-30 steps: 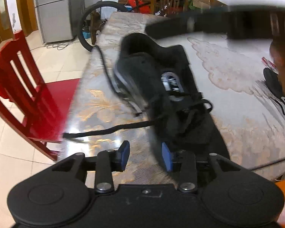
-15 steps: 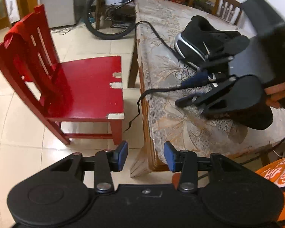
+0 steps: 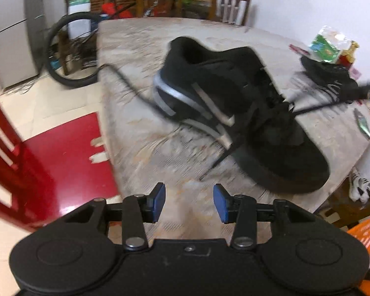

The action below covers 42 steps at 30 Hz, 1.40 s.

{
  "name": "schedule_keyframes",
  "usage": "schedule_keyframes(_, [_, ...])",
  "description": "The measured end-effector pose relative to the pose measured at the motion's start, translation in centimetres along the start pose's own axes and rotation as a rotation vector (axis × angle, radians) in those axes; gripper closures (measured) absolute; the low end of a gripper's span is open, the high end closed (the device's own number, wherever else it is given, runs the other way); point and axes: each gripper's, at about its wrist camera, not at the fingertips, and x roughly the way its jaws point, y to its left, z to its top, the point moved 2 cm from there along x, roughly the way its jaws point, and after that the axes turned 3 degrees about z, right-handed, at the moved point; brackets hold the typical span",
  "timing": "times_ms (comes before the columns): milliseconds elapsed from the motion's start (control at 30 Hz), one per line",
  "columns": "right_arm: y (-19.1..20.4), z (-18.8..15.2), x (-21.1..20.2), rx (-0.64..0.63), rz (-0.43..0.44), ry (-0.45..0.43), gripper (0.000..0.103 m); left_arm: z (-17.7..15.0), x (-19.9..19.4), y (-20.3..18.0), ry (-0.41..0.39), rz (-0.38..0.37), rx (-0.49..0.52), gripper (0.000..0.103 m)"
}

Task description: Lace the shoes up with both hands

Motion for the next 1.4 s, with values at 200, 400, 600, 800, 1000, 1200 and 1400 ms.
schedule_keyframes(200, [-4.8,-4.0,0.0,0.126,-0.209,0.061,0.092,1.6,2.1,-2.5,0.017,-0.024,0.053,0.063])
schedule_keyframes(400, [-2.3,-2.6,-1.2,-0.085,-0.135,0.031,0.086,0.5,1.8,-1.8,0.041,0.0,-0.002,0.062])
schedule_keyframes(600, [6.4,1.2,3.6,-0.544,0.188,0.077,0.075,-1.8,0.4,0.2,0.049,0.042,-0.053,0.061])
schedule_keyframes(800, [11.6,0.2,11.8,-0.974,0.147,0.206,0.075,-4.7,-1.3,2.0,0.06,0.099,-0.085,0.061])
schedule_keyframes(1000, [11.9,-0.9,15.0,-1.162,0.048,0.326,0.076,-5.4,-2.2,3.3,0.05,0.107,-0.103,0.061])
schedule_keyframes(1200, [11.8,0.0,13.4,-1.036,-0.011,0.278,0.102,-2.3,-2.2,3.3,0.001,0.068,-0.026,0.06])
schedule_keyframes(1400, [8.3,-0.5,4.7,-0.344,-0.047,0.051,0.102,6.4,-2.3,1.4,-0.14,-0.021,0.174,0.059])
